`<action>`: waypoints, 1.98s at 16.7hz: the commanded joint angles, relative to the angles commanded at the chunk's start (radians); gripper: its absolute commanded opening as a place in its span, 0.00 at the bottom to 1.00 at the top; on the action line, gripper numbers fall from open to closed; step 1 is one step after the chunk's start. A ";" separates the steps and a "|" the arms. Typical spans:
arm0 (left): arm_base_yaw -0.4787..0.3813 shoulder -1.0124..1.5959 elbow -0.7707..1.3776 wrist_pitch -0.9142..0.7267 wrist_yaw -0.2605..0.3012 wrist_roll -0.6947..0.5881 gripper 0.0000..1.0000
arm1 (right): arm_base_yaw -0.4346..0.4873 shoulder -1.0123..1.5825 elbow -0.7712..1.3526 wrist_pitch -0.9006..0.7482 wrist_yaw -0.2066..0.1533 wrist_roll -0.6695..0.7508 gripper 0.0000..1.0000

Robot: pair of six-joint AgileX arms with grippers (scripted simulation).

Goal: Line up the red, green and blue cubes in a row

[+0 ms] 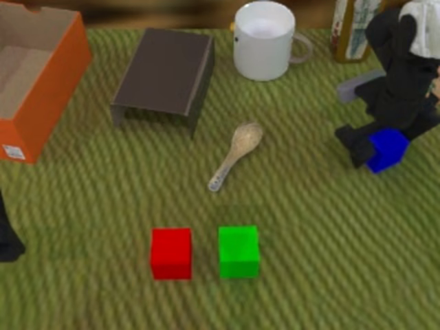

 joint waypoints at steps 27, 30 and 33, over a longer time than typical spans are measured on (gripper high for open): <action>0.000 0.000 0.000 0.000 0.000 0.000 1.00 | 0.005 -0.055 0.161 -0.220 -0.001 0.000 0.00; 0.000 0.000 0.000 0.000 0.000 0.000 1.00 | 0.006 -0.063 0.175 -0.237 0.000 -0.001 0.00; 0.000 0.000 0.000 0.000 0.000 0.000 1.00 | 0.002 -0.060 0.172 -0.234 -0.001 0.003 0.00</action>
